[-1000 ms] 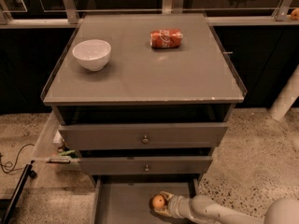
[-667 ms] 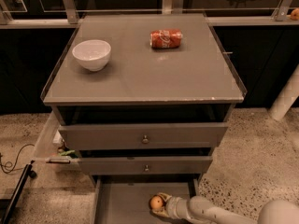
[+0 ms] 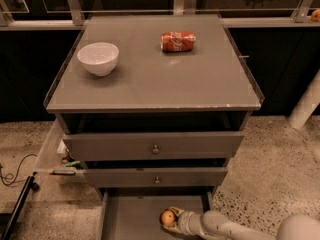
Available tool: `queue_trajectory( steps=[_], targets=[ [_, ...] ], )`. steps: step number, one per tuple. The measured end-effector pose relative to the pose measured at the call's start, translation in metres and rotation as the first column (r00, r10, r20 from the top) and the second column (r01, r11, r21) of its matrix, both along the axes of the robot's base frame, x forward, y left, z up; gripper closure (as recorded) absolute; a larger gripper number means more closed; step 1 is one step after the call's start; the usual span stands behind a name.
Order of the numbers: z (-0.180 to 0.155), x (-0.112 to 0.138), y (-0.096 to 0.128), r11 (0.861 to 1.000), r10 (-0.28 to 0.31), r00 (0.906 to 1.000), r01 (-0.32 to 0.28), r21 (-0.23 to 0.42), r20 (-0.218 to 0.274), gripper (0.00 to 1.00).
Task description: Place orange into bottom drawer
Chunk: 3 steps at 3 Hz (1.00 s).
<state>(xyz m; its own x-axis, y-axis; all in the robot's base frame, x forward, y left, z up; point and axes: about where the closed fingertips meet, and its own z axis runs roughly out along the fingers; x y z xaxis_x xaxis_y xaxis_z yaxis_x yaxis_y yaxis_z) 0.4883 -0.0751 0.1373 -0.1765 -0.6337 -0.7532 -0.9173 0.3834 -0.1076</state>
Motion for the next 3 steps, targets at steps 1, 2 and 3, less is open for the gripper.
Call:
queue_trajectory(
  steps=[1,2,3],
  targets=[
    [0.0000,0.0000,0.0000,1.000,0.000,1.0000,0.000,0.000,0.000,0.34],
    [0.0000,0.0000,0.0001,1.000,0.000,1.0000,0.000,0.000,0.000,0.11],
    [0.0000,0.0000,0.0001,1.000,0.000,1.0000,0.000,0.000,0.000,0.00]
  ],
)
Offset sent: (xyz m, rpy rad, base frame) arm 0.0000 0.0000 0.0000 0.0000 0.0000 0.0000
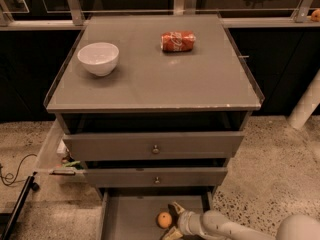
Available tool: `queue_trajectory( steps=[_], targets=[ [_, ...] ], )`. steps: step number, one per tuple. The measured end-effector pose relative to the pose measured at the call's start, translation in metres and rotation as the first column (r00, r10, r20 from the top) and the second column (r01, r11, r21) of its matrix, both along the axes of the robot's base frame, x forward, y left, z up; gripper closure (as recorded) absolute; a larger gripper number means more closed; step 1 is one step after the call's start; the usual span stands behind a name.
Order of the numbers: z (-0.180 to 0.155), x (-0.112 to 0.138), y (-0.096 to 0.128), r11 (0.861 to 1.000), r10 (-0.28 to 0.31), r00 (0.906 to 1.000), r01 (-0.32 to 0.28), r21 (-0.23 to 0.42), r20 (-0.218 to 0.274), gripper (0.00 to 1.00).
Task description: Place orange into bottom drawer
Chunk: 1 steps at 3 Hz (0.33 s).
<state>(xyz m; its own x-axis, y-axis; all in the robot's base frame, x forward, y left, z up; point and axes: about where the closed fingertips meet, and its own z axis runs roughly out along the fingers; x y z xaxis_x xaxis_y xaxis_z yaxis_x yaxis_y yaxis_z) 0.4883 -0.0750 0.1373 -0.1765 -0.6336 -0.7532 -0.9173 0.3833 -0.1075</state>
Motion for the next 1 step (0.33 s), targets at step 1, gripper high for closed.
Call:
queue_trajectory(
  steps=[1],
  targets=[
    [0.0000,0.0000,0.0000,1.000,0.000,1.0000,0.000,0.000,0.000,0.00]
  ],
)
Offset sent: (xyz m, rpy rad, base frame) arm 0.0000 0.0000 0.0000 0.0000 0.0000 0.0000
